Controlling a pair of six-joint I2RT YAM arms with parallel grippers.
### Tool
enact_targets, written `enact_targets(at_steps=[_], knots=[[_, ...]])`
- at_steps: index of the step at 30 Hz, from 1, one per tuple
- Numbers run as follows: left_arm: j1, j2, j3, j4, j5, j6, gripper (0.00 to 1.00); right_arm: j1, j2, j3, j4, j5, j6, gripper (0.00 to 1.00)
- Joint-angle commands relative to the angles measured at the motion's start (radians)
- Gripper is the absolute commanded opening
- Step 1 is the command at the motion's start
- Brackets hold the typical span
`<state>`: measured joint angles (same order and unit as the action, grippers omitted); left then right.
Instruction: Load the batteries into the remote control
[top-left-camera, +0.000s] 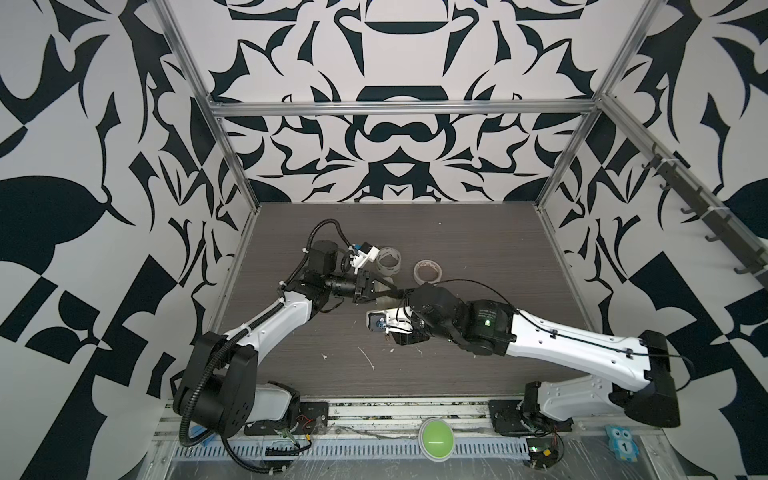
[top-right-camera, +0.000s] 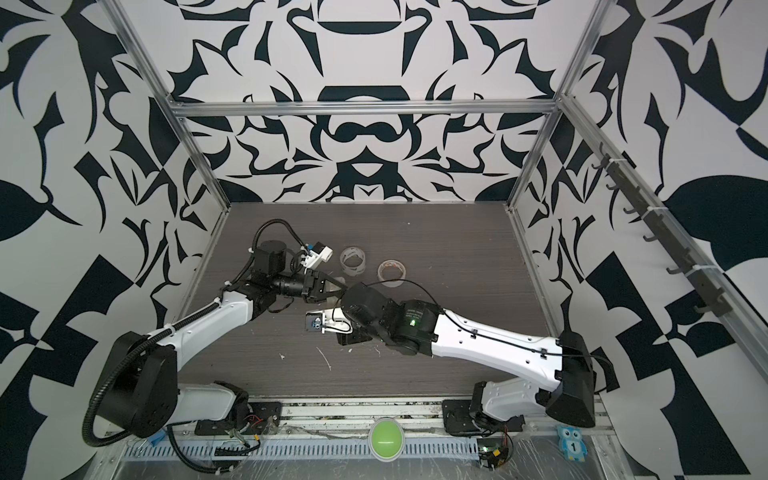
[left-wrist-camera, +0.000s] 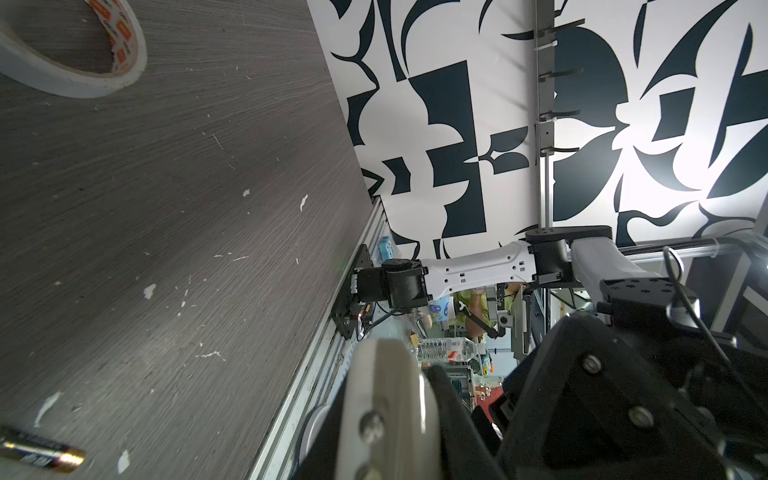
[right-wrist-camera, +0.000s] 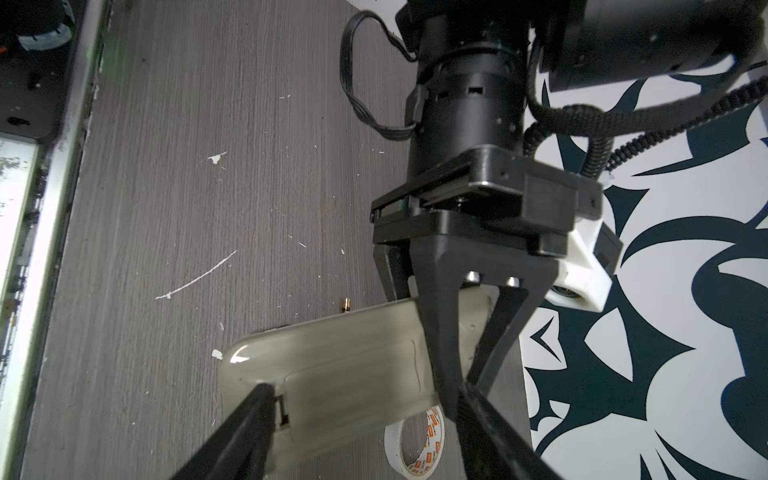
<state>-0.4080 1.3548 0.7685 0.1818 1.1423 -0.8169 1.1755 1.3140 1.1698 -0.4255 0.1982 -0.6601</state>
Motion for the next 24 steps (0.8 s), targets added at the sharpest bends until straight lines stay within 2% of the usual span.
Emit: enact_targets(at_steps=[1,13,20,24], knots=[[-0.008,-0.020,0.027,0.002,0.051,-0.010,0.00,-0.005,0.005,0.030,0.038,0.083,-0.013,0.72],[-0.009,-0.012,0.027,-0.001,0.048,-0.010,0.00,-0.004,-0.031,0.002,0.102,0.104,-0.019,0.71],[-0.009,-0.006,0.026,-0.004,0.048,-0.007,0.00,-0.005,-0.074,0.006,0.044,-0.092,0.028,0.73],[-0.009,-0.008,0.025,-0.008,0.048,-0.002,0.00,-0.005,-0.071,0.011,0.016,-0.128,0.042,0.73]])
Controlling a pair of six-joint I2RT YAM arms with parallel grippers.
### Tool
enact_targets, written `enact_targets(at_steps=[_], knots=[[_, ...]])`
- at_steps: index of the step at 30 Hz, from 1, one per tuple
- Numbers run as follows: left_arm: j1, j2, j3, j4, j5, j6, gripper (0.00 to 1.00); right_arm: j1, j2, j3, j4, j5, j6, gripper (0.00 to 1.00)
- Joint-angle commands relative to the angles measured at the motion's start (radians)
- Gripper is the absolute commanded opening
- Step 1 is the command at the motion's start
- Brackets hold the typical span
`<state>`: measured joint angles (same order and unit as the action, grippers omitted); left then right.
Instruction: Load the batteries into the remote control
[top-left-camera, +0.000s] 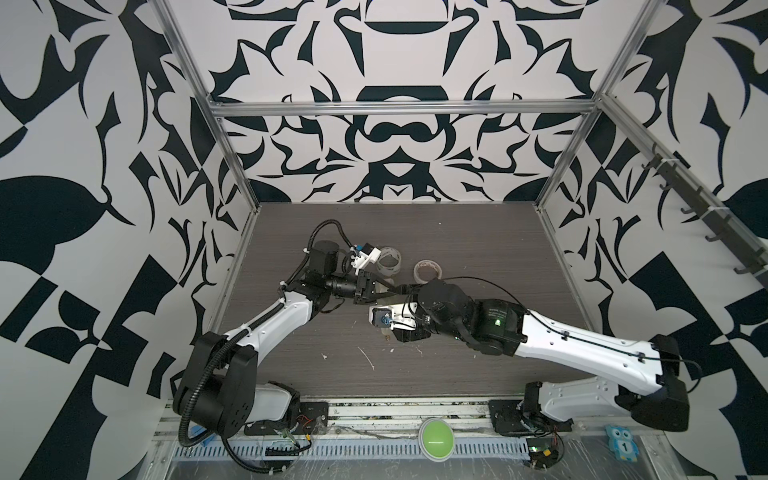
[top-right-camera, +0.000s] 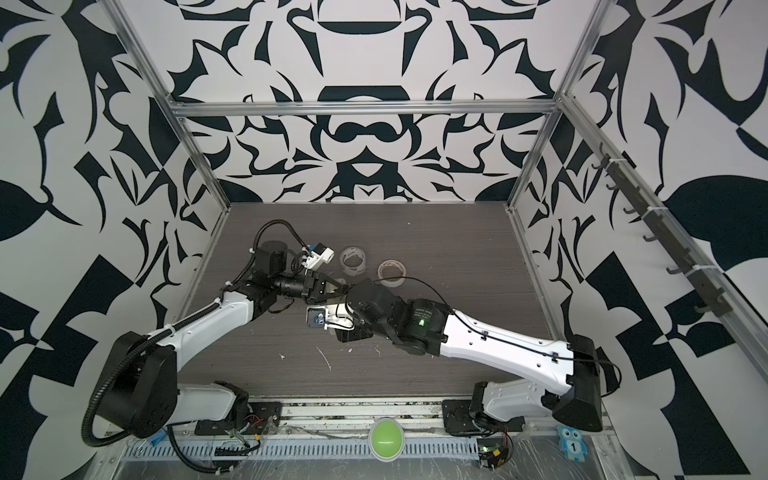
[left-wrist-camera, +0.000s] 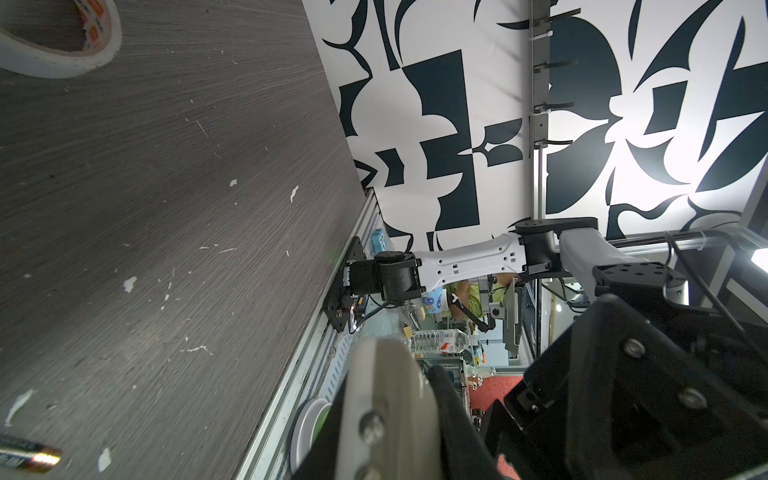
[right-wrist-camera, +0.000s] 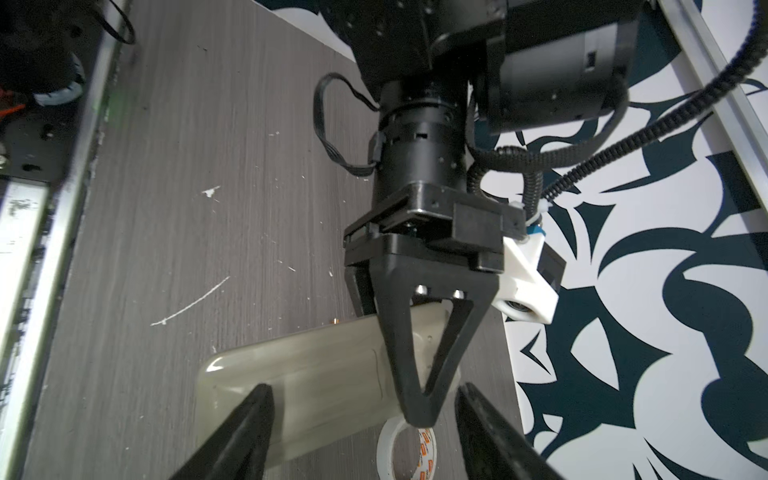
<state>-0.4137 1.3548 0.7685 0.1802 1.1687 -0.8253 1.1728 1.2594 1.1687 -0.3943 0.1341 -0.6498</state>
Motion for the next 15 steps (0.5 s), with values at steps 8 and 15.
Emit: enact_targets(at_steps=[8,15], knots=[[-0.003,-0.011,0.028,-0.009,0.023,0.009,0.00,-0.003,0.011,0.022,-0.043,-0.058,0.032,0.73],[-0.003,-0.014,0.028,-0.010,0.024,0.009,0.00,-0.003,0.029,0.021,-0.046,-0.031,0.024,0.73]])
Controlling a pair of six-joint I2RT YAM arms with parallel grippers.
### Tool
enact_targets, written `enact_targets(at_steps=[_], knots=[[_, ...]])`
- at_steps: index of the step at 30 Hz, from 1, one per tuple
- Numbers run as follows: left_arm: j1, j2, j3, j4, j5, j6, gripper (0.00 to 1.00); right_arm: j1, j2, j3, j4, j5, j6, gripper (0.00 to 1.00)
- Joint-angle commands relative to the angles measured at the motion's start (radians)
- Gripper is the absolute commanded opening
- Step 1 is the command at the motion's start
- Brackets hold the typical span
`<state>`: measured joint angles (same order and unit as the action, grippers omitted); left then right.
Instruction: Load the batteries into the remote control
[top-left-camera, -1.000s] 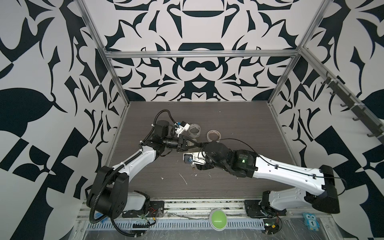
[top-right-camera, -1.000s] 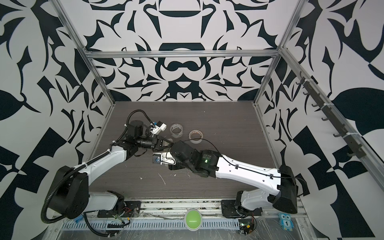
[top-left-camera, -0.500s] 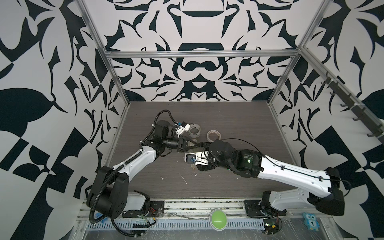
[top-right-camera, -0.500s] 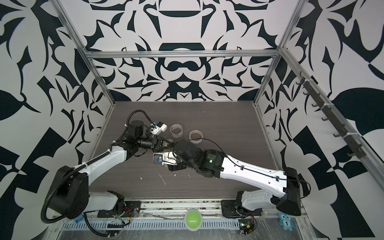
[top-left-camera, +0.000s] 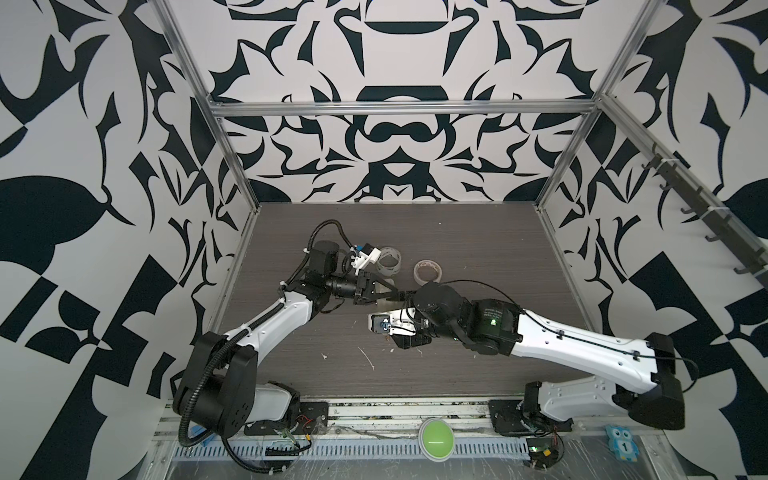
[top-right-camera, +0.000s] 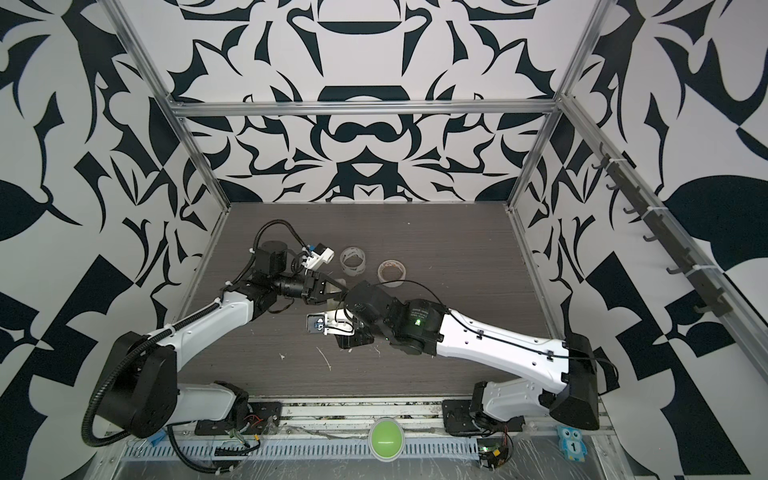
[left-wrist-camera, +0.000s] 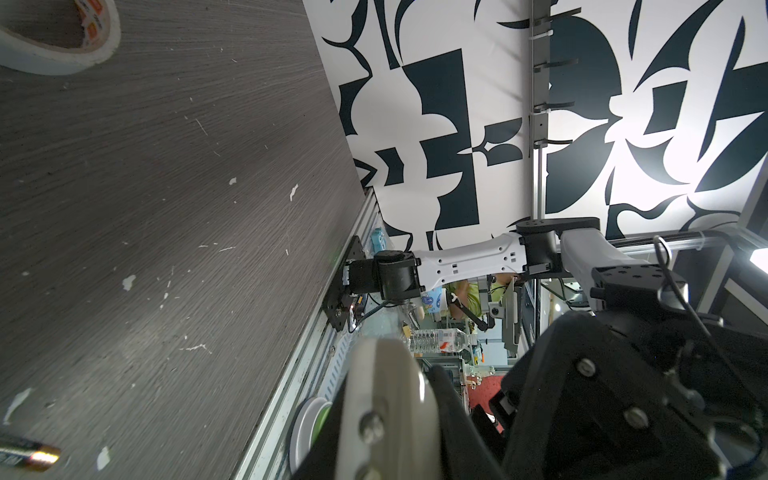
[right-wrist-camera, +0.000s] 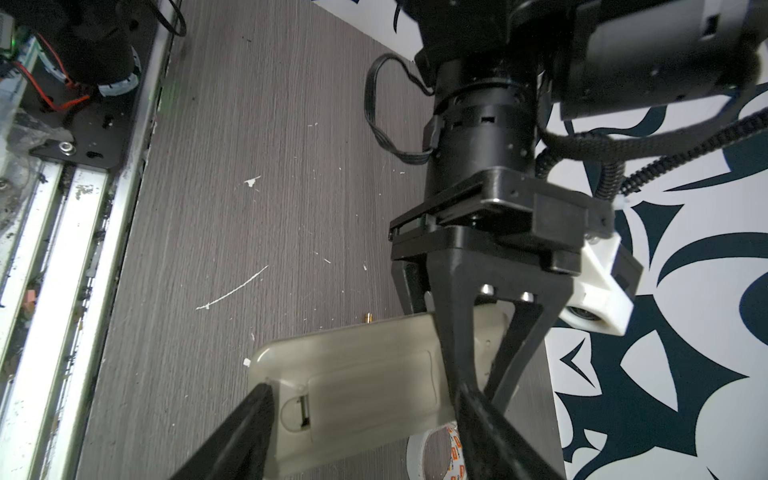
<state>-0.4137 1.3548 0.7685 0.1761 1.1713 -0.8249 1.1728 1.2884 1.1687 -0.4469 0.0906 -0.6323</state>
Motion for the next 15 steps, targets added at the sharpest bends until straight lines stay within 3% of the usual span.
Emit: enact_targets(at_steps=[1,15], knots=[[-0.003,-0.014,0.029,-0.006,0.022,0.009,0.00,-0.003,0.002,0.020,0.007,0.015,0.005,0.73],[-0.003,-0.017,0.027,-0.006,0.022,0.010,0.00,-0.009,0.001,0.018,0.016,0.064,-0.002,0.72]])
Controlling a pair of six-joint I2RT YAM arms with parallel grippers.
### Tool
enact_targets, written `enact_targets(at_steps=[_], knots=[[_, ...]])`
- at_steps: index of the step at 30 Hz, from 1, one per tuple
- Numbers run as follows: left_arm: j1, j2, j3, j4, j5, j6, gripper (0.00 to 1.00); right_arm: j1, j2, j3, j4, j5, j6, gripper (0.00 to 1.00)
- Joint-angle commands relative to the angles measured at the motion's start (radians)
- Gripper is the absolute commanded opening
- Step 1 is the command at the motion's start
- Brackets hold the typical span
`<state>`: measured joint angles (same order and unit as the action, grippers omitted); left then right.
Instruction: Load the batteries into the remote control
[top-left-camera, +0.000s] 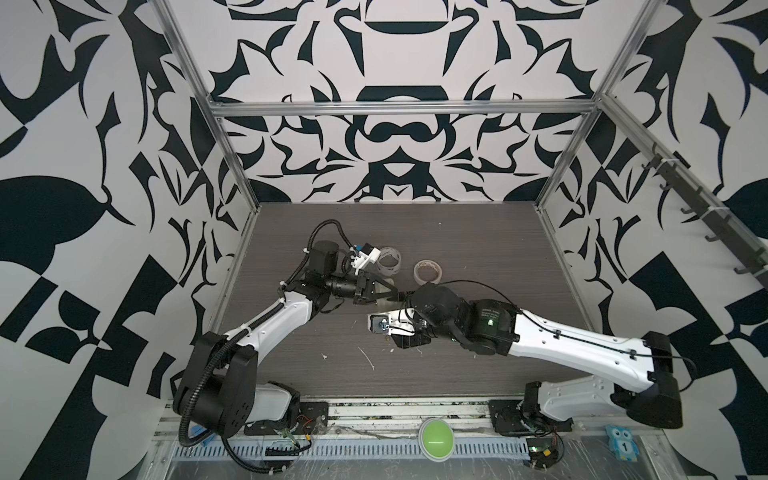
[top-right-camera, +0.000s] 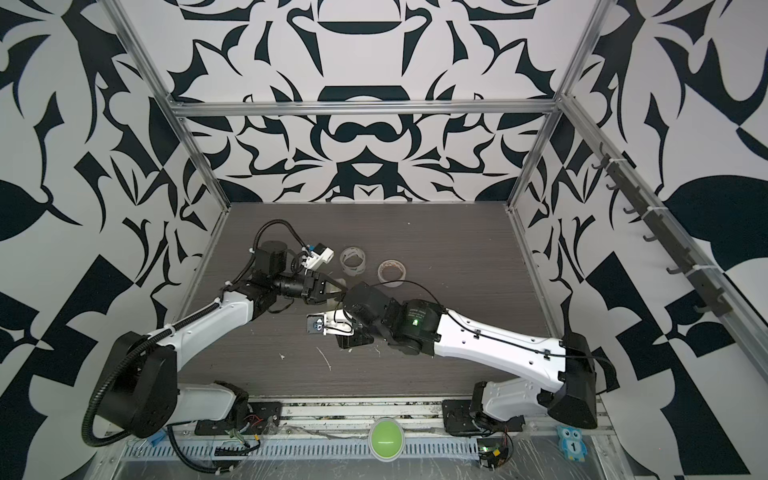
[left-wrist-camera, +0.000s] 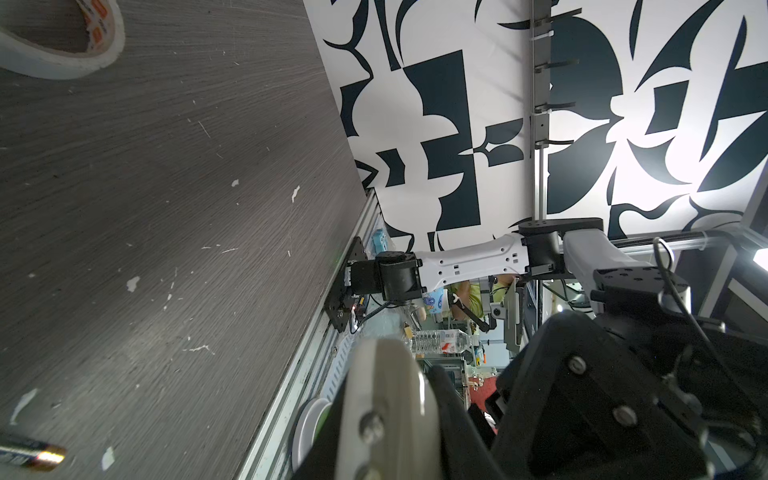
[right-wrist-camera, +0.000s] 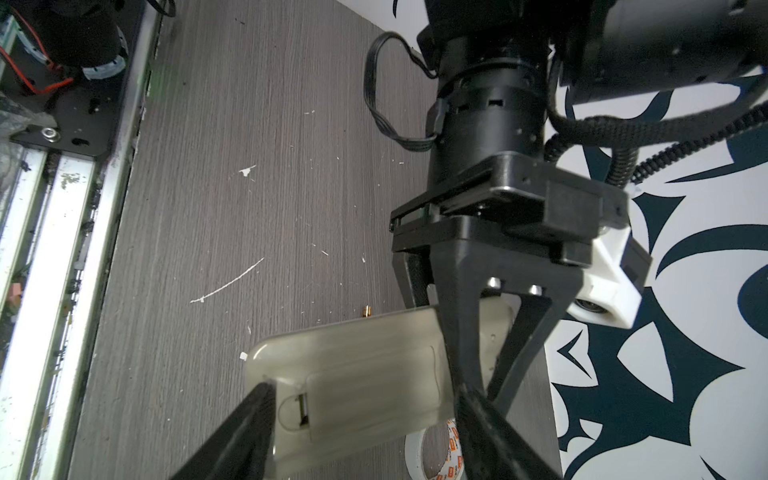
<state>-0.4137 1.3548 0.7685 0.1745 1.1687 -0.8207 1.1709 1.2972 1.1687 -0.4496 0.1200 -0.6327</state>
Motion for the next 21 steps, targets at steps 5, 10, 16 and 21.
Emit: enact_targets(at_steps=[5,10,16,21], knots=[[-0.002,-0.017,0.028,-0.004,0.025,0.006,0.00,-0.007,-0.008,0.017,0.020,0.030,-0.002,0.72],[-0.003,-0.017,0.028,-0.005,0.024,0.006,0.00,-0.007,-0.003,0.014,0.020,0.040,-0.008,0.72],[-0.003,-0.020,0.026,-0.006,0.025,0.006,0.00,-0.007,0.008,0.018,0.019,0.049,-0.010,0.71],[-0.003,-0.020,0.026,-0.006,0.025,0.006,0.00,-0.007,0.010,0.017,0.019,0.052,-0.010,0.70]])
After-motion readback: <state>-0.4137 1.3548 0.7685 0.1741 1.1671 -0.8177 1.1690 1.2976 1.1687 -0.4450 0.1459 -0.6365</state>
